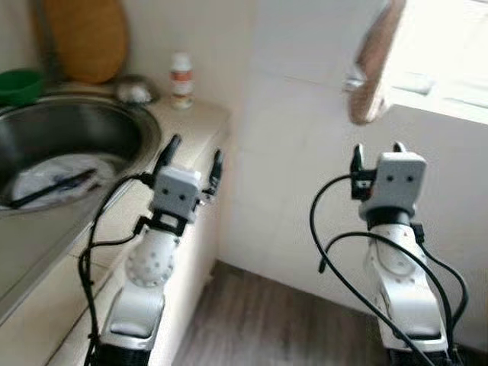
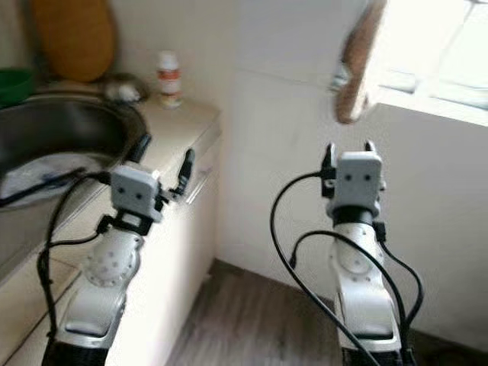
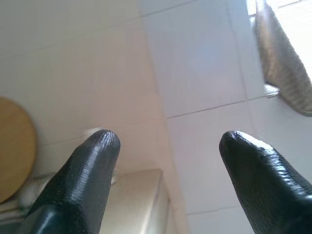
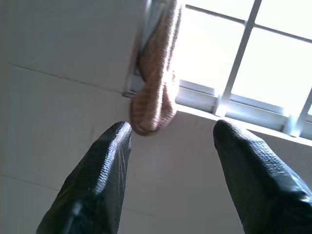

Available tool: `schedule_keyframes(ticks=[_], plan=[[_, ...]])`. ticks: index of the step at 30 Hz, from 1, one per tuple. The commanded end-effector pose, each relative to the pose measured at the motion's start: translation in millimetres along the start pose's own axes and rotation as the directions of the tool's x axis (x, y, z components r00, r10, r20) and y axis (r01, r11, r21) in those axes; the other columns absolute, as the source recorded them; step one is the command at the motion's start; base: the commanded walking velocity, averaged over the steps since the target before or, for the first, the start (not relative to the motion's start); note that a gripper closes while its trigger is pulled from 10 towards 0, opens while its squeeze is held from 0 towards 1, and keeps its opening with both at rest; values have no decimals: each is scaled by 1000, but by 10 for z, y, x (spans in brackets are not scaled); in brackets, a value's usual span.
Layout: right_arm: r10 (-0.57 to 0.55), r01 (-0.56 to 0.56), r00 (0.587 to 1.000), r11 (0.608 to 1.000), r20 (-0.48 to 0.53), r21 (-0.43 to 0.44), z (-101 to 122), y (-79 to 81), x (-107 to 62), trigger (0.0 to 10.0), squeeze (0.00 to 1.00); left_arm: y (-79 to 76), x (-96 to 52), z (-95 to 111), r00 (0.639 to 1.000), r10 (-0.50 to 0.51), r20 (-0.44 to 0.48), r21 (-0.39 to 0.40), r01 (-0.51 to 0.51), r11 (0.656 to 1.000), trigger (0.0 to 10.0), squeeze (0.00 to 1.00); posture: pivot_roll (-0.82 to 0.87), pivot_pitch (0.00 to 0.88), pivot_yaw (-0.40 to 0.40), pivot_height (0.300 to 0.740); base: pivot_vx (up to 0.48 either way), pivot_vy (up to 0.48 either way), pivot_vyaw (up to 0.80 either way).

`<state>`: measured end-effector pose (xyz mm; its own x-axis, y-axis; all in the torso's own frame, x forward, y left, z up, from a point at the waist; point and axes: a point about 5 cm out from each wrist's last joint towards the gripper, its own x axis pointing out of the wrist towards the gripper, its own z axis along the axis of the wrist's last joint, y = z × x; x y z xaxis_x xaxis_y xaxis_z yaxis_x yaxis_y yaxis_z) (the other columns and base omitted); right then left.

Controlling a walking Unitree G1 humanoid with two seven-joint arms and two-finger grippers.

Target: Kitchen organization

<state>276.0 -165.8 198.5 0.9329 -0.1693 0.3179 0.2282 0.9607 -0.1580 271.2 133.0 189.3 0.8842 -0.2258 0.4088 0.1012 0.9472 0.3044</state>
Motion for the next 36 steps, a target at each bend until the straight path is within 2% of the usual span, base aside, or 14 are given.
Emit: schedule_keyframes(ticks=[1, 6, 8, 36], plan=[[-20, 20, 1000, 1000, 2, -16, 0, -61, 8, 10000, 0, -77, 18, 22, 1000, -25, 7, -6, 25, 1000, 10000, 0, 99, 0, -69, 740, 0, 0, -800], [-19, 19, 1000, 999, -12, -43, -39, -60, 0, 10000, 0, -89, 10, 9, 999, -32, -2, -6, 32, 999, 10000, 0, 97, 0, -68, 740, 0, -96, -782], [-17, 15, 999, 997, -30, -74, -78, -52, 1, 10000, 0, -94, 8, 1, 999, -34, -8, -8, 34, 999, 10000, 0, 96, 0, -68, 740, 0, -369, 0], [-12, -4, 988, 994, -154, -106, -299, -56, 34, 10000, 0, -90, -19, -42, 999, -30, -42, -9, 30, 1000, 10000, 0, 95, 0, -66, 740, 0, -479, 0]])
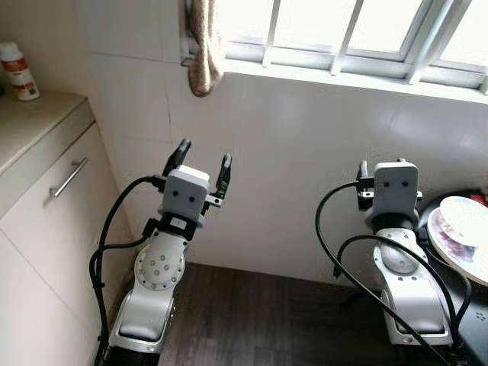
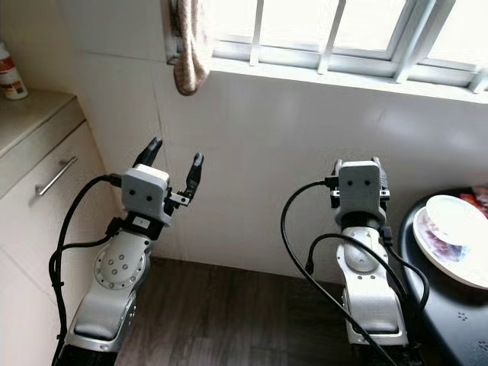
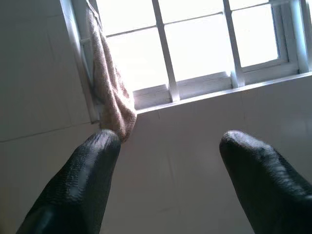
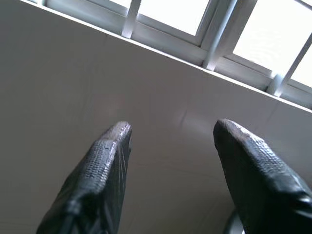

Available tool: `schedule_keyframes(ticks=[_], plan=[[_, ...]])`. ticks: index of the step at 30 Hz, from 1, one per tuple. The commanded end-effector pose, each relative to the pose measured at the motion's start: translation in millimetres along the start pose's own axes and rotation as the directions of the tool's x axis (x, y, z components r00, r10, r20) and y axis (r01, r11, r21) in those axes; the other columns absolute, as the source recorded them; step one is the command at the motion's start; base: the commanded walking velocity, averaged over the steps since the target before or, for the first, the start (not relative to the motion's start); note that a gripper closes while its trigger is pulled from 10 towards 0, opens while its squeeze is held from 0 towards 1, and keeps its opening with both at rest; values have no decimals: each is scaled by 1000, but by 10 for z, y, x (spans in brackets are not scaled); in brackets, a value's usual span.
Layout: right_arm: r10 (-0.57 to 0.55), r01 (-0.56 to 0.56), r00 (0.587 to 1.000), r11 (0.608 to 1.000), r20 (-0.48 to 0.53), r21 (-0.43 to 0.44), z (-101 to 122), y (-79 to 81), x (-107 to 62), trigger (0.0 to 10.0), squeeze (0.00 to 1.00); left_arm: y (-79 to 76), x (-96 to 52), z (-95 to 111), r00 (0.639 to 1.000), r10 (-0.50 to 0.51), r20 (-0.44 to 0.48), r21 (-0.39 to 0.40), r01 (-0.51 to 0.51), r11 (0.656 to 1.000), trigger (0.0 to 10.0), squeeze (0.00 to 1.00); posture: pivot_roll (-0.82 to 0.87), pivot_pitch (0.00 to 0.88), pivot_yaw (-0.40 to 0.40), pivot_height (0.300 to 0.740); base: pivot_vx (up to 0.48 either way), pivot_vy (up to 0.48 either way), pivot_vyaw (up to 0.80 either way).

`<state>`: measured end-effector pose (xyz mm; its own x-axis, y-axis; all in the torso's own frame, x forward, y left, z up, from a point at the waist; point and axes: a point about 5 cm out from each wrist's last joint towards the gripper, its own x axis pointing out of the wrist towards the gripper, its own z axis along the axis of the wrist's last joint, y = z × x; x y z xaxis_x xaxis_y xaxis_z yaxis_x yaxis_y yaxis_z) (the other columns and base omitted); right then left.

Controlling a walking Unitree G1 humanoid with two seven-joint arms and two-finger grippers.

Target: Kitchen organization

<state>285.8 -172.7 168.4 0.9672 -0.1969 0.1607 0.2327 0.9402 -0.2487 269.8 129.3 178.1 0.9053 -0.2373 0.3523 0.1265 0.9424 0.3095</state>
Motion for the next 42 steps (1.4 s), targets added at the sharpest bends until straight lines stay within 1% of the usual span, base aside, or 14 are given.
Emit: schedule_keyframes(ticks=[1, 5, 13, 20, 28, 31, 32, 33, 36, 37, 39, 40, 41, 42], plan=[[-18, 18, 1000, 1000, 0, -12, 14, -62, 21, 10000, 0, -25, 28, 39, 1000, -6, 13, -4, 6, 1000, 10000, 0, 94, 0, -66, 740, 0, -480, 0], [-17, 17, 1000, 1000, -13, -15, -10, -73, 31, 10000, 0, -36, 27, 33, 1000, -8, 11, -3, 8, 1000, 10000, 0, 95, 0, -68, 740, 0, -476, 0], [-6, 6, 998, 1000, -60, 5, -73, -76, 58, 10000, 0, -37, 23, 30, 1000, -1, 11, -30, 2, 1000, 10000, 0, 95, 0, -70, 740, 0, 0, 0], [2, -2, 998, 1000, -69, 9, -91, -50, 37, 10000, 0, -28, 18, 5, 1000, 1, -8, -32, -1, 999, 10000, 0, 94, 0, -67, 740, 0, 0, 0], [41, -43, 990, 999, -133, -10, -188, -92, 122, 10000, 0, -25, 19, -6, 1000, 1, -17, -30, -1, 1000, 10000, 0, 93, 0, -68, 740, 0, 0, 0], [45, -52, 987, 998, -157, -45, -229, -130, 191, 10000, 0, -28, 24, -8, 1000, 1, -18, -28, -1, 1000, 10000, 0, 98, 0, -71, 740, 0, 0, 0], [62, -82, 976, 992, -210, -92, -320, -187, 292, 10000, 0, -22, 27, -7, 1000, 2, -19, -26, -2, 1000, 10000, 0, 100, 0, -71, 740, 0, 0, 0], [62, -82, 976, 992, -210, -92, -320, -187, 292, 10000, 0, -22, 27, -7, 1000, 2, -19, -26, -2, 1000, 10000, 0, 100, 0, -71, 740, 0, 0, 0], [114, -152, 954, 981, -276, -119, -431, -288, 443, 10000, 0, -13, 34, -4, 1000, 5, -20, -23, -5, 1000, 10000, 0, 104, 0, -72, 740, 0, 0, 0], [114, -152, 954, 981, -276, -119, -431, -288, 443, 10000, 0, -13, 34, -4, 1000, 5, -20, -23, -5, 1000, 10000, 0, 104, 0, -72, 740, 0, 0, 0], [149, -201, 947, 966, -285, -162, -455, -316, 501, 10000, 0, -14, 36, -2, 1000, 5, -20, -24, -5, 1000, 10000, 0, 105, 0, -71, 740, 0, 0, 0], [149, -201, 947, 966, -285, -162, -455, -316, 501, 10000, 0, -14, 36, -2, 1000, 5, -20, -24, -5, 1000, 10000, 0, 105, 0, -71, 740, 0, 0, 0], [160, -231, 935, 952, -316, -203, -504, -384, 573, 10000, 0, -15, 37, -2, 1000, 3, -21, -23, -4, 1000, 10000, 0, 108, 0, -73, 740, 0, 0, 0], [164, -247, 925, 945, -344, -213, -539, -423, 606, 10000, 0, -15, 36, -3, 1000, 3, -21, -23, -4, 1000, 10000, 0, 108, 0, -73, 740, 0, 0, 0]])
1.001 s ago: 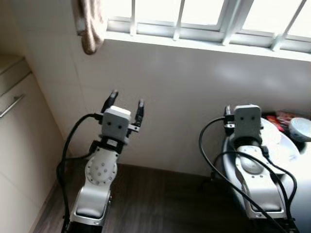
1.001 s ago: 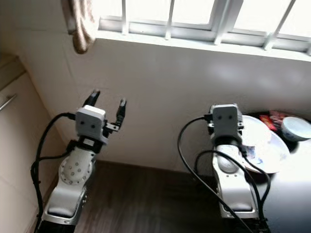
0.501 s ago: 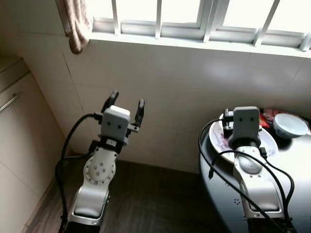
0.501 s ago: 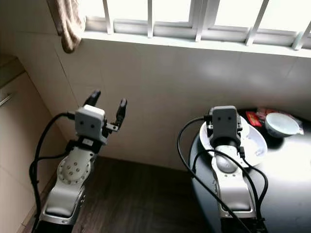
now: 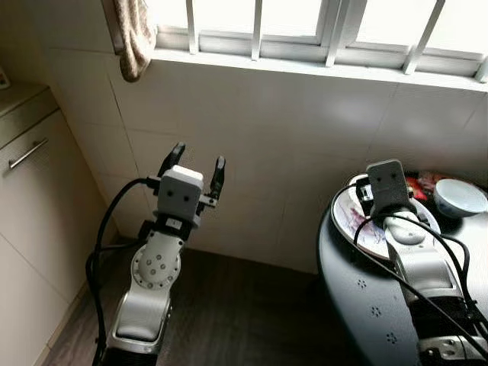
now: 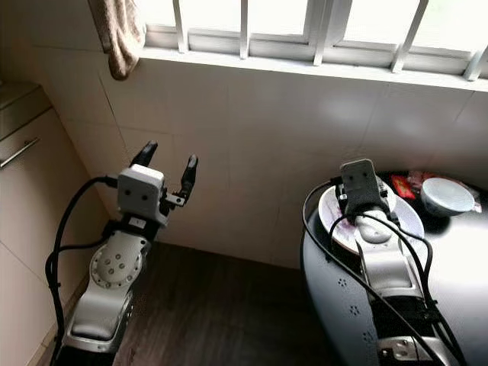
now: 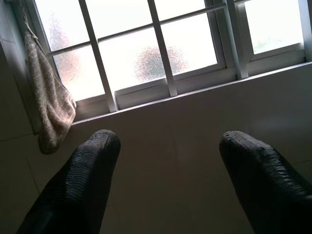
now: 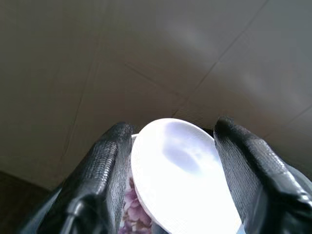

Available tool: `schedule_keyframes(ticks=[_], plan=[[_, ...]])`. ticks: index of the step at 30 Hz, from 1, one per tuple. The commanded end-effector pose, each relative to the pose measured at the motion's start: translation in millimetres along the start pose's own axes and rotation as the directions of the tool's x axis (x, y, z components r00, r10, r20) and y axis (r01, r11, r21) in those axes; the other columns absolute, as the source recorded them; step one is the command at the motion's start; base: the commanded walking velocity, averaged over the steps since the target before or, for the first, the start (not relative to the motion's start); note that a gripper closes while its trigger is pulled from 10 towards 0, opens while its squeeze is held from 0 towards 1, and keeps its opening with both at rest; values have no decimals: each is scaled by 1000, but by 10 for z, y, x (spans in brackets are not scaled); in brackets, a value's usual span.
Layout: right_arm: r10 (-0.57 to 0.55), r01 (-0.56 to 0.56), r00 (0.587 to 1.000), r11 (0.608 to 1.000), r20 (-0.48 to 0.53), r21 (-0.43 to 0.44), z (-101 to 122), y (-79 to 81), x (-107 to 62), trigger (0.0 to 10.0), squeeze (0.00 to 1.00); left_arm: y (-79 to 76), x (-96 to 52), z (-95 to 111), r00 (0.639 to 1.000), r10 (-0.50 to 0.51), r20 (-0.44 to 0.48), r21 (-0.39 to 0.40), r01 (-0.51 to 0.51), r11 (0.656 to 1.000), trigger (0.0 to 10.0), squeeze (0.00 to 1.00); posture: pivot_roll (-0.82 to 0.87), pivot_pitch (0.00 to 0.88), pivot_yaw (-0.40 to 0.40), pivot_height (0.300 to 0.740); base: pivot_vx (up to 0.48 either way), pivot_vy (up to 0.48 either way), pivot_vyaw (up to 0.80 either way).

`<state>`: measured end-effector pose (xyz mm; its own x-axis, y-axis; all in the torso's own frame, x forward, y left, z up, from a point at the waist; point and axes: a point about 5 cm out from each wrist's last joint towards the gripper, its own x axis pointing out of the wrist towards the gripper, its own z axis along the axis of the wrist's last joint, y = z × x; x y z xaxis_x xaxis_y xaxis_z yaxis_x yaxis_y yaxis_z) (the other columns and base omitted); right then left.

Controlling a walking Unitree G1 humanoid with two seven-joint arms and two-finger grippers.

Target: Kitchen organization

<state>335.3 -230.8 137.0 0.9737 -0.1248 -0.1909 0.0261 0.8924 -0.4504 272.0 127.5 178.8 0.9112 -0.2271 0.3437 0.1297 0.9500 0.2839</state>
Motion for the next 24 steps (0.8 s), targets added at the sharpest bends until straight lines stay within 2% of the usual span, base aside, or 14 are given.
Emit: schedule_keyframes(ticks=[1, 4, 6, 7, 11, 12, 15, 24], plan=[[15, -15, 1000, 999, -26, -35, -24, -76, 56, 10000, 0, -3, 9, -4, 1000, -4, -9, 3, 4, 1000, 10000, 0, 108, 0, -73, 740, 0, 0, 0], [72, -77, 994, 995, -86, -59, -87, -181, 161, 10000, 0, -2, 9, -2, 1000, -4, -10, 5, 4, 1000, 10000, 0, 113, 0, -72, 740, 0, 0, 0], [78, -86, 992, 993, -103, -77, -99, -217, 188, 10000, 0, -1, 7, -1, 1000, -4, -10, 6, 4, 1000, 10000, 0, 115, 0, -71, 740, 0, 0, 0], [74, -85, 990, 993, -121, -88, -99, -291, 229, 10000, 0, 2, 6, -1, 1000, -4, -11, 7, 4, 1000, 10000, 0, 117, 0, -72, 740, 0, 0, 0], [76, -88, 986, 993, -147, -78, -121, -352, 260, 10000, 0, 6, 6, -4, 1000, -2, -13, 9, 3, 1000, 10000, 0, 119, 0, -73, 740, 0, 0, 0], [108, -120, 979, 991, -172, -58, -153, -384, 289, 10000, 0, 8, 7, -6, 1000, -2, -15, 11, 2, 1000, 10000, 0, 122, 0, -74, 740, 0, 0, 0], [161, -171, 966, 985, -202, -32, -194, -384, 309, 10000, 0, 10, 6, -4, 1000, -1, -16, 13, 2, 1000, 10000, 0, 123, 0, -75, 740, 0, 0, 0], [178, -178, 966, 984, -186, 13, -105, -436, 357, 10000, 0, 18, 0, -1, 1000, 3, -18, 17, -3, 1000, 10000, 0, 128, 0, -80, 740, 0, 0, 0]])
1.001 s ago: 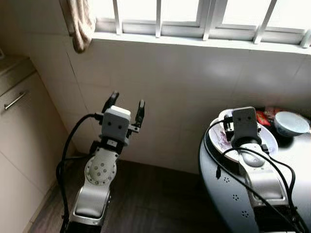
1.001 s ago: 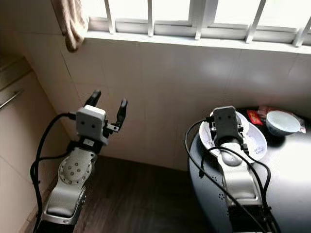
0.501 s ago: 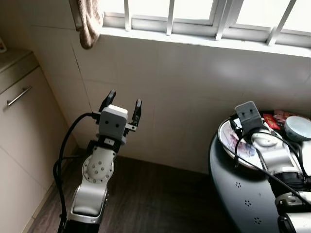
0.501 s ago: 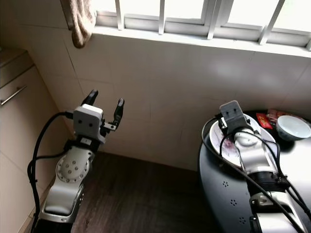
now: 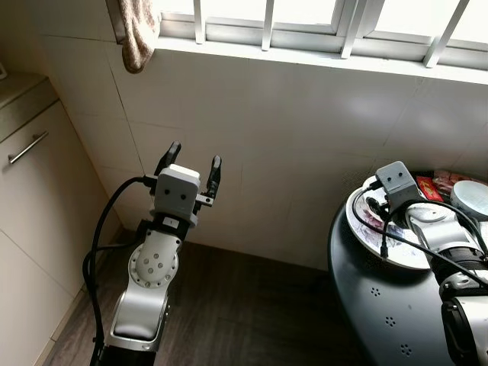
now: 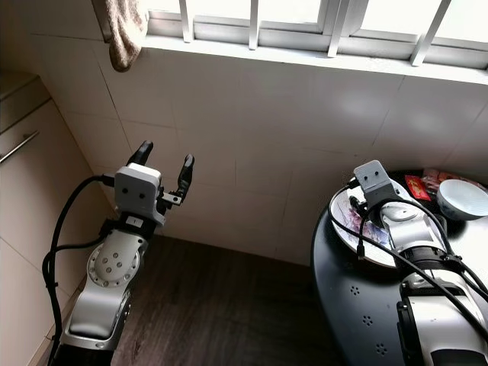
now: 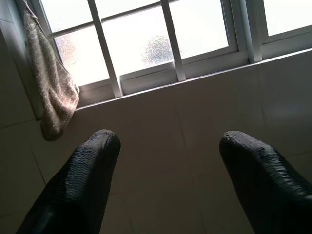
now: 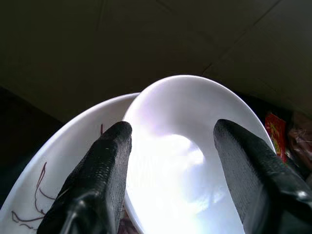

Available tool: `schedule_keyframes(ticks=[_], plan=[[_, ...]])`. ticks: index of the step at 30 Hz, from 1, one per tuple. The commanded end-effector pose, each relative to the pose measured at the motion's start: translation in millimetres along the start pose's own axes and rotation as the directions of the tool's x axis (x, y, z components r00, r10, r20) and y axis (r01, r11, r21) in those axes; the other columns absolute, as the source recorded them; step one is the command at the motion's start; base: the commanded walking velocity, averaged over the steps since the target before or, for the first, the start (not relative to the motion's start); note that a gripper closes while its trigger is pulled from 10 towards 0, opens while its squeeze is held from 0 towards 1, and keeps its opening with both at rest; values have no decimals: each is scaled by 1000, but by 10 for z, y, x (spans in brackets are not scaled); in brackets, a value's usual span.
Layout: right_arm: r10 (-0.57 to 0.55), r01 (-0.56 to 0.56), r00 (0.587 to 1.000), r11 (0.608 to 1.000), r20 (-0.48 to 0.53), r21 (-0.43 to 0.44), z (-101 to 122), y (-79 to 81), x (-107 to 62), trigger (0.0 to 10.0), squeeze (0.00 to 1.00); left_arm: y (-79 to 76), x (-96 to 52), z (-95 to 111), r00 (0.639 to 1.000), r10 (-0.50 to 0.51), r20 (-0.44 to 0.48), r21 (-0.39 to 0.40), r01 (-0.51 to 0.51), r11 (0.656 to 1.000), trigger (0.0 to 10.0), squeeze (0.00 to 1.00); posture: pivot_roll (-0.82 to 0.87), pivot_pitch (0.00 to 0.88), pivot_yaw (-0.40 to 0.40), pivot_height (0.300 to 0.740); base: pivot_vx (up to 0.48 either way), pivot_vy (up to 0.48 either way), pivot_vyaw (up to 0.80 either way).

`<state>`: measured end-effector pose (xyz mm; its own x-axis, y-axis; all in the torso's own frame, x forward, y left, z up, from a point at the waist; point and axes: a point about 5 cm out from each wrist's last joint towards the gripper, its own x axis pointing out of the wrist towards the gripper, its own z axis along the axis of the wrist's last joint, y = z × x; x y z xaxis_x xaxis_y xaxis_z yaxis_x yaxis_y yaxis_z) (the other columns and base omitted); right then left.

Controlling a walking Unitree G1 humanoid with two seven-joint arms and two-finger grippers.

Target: Kitchen organization

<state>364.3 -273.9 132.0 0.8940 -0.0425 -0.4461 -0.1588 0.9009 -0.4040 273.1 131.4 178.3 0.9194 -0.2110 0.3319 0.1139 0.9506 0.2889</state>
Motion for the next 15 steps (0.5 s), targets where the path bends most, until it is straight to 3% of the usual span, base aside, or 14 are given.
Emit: schedule_keyframes(ticks=[1, 6, 12, 15], plan=[[-4, 4, 1000, 1000, 22, 12, 71, -83, -13, 10000, 0, -22, 1, 15, 1000, -11, -2, 6, 11, 1000, 10000, 0, 128, 0, -80, 740, 0, 0, 0], [4, -4, 1000, 1000, 18, 8, 78, -85, -5, 10000, 0, -31, 1, 10, 1000, -13, -4, 5, 13, 1000, 10000, 0, 128, 0, -80, 740, 0, 0, 0], [22, -25, 999, 996, 41, 87, 147, -90, -1, 10000, 0, -31, -2, 6, 1000, -13, -6, 7, 13, 1000, 10000, 0, 127, 0, -81, 740, 0, 0, 0], [40, -39, 999, 996, -5, 79, 54, -41, 13, 10000, 0, -45, -4, 6, 1000, -18, -9, 6, 18, 1000, 10000, 0, 130, 0, -83, 740, 0, 0, 0]])
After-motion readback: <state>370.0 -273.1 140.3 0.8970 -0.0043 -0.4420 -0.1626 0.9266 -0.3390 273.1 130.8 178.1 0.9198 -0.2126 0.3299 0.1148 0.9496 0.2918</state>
